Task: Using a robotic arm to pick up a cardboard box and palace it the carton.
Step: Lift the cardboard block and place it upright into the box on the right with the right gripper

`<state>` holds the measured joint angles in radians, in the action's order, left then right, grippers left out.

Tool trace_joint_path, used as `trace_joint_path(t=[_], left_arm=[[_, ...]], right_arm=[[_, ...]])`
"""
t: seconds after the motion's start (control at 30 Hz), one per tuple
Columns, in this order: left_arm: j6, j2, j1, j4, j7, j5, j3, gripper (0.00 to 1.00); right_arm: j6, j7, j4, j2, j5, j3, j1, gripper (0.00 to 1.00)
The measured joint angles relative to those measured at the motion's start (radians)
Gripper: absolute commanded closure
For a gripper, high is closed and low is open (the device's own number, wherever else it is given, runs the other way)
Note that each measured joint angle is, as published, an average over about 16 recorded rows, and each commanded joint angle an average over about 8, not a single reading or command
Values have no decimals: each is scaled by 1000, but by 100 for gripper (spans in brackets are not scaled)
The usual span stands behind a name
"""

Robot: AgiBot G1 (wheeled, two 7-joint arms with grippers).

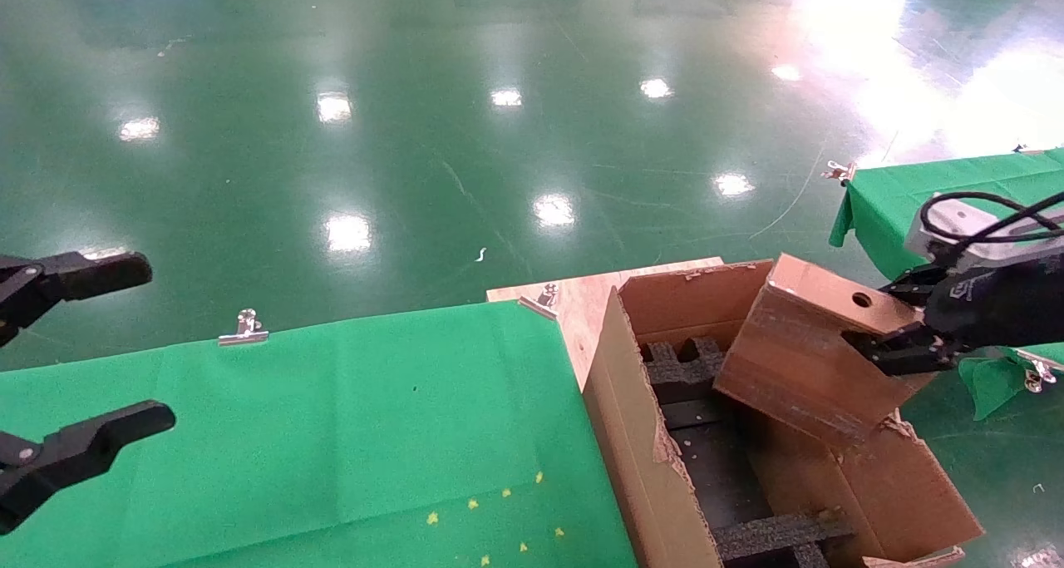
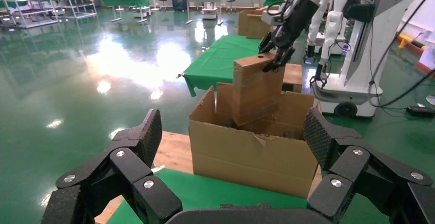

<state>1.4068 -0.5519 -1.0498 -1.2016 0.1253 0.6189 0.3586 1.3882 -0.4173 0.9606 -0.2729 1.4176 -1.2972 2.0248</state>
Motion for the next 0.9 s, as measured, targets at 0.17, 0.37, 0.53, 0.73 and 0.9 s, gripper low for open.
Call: trace_joint_path(t=[0.17,0.37,0.53,0.73,0.9], left_arm=[[0,0,0,0,0,0,0,0],[0,0,0,0,0,0,0,0],[0,0,0,0,0,0,0,0],[0,0,0,0,0,0,0,0],[0,0,0,0,0,0,0,0]], right_arm=[[-122,-226,133,58,28,-27,-62,100],[-239,-514,289,119,89,-62,-121,100],[-300,-717,363,139,144,-89,-155,100],[-342,-896,388,130,203,-115,-186,100],[-369,-999,390,108,250,-133,-208,100]])
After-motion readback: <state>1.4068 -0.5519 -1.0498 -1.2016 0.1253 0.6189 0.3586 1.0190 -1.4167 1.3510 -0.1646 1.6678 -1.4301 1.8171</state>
